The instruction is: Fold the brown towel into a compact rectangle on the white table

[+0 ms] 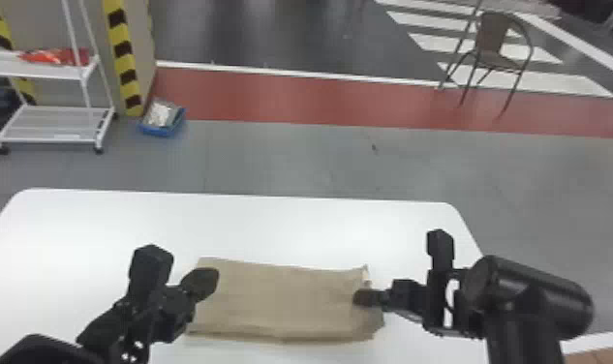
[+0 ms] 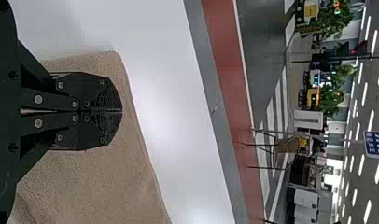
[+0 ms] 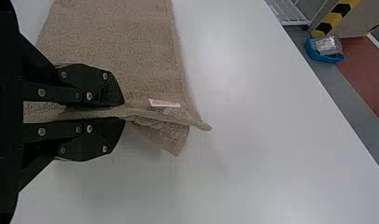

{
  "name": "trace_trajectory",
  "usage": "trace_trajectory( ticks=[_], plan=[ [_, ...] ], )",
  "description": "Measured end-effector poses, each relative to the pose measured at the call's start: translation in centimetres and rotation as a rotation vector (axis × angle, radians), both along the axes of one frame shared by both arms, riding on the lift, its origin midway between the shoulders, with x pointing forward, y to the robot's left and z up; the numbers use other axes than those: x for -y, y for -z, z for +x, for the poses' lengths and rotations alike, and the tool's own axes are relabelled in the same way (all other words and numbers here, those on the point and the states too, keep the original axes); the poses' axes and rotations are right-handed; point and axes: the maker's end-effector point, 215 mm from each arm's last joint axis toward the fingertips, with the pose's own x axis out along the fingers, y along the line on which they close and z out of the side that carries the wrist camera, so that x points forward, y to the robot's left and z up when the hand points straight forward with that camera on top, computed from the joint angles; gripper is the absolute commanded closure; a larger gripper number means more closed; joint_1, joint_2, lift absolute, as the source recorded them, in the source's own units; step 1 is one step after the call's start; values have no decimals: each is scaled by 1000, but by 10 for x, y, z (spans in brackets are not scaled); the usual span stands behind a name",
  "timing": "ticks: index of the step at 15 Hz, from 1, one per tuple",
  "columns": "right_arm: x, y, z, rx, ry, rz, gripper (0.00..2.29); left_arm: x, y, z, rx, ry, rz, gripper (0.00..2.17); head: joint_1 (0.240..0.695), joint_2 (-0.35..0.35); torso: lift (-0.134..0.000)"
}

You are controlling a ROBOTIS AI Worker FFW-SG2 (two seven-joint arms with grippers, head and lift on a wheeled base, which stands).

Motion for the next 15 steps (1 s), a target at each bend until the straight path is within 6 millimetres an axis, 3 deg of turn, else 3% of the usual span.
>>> trace_trajectory(
  ticks=[8, 11, 15],
  plan=[
    [20, -13, 14, 57, 14, -27, 1025, 10, 19, -19, -61, 36, 4, 1733, 695, -262, 0],
    [9, -22, 14, 70, -5, -21, 1025, 19, 32, -29, -90, 63, 3, 1733, 695, -265, 0],
    [-25, -37, 15, 87, -60, 20, 1025, 30, 52, -30, -126, 82, 17, 1733, 695, -240, 0]
  ],
)
